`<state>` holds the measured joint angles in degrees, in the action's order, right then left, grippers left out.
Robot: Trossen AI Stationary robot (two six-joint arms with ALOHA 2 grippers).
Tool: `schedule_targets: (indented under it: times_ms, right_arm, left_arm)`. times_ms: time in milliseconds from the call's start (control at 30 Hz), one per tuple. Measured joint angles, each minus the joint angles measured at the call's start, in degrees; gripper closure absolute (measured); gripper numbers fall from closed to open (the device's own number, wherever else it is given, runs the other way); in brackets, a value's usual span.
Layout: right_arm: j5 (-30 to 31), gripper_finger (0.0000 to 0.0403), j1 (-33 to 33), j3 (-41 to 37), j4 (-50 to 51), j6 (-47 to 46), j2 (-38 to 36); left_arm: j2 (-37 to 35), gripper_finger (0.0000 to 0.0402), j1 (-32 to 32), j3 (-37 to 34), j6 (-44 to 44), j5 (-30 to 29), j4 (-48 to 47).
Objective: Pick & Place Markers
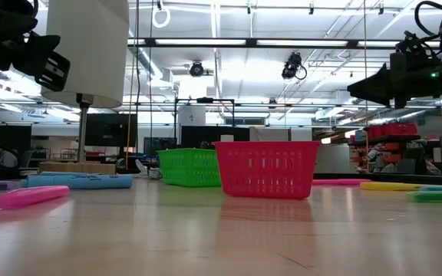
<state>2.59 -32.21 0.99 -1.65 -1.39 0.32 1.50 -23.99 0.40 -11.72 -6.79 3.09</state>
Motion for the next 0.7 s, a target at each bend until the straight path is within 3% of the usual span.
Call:
schedule_targets:
  times_ms: [467,700]
  right_arm:
    - [0.00,0.0227,0.00,0.00,0.00,0.00,0.00]
    - [-0.01,0.0227,0.02,-0.01,0.00,0.00,0.02]
  left_arm:
    - [-0.02,0.0266,0.02,0.02,-2.12,-0.22,0.06]
    - [0.02,0.0257,0.02,1.89,1.74,-4.87,-0.96]
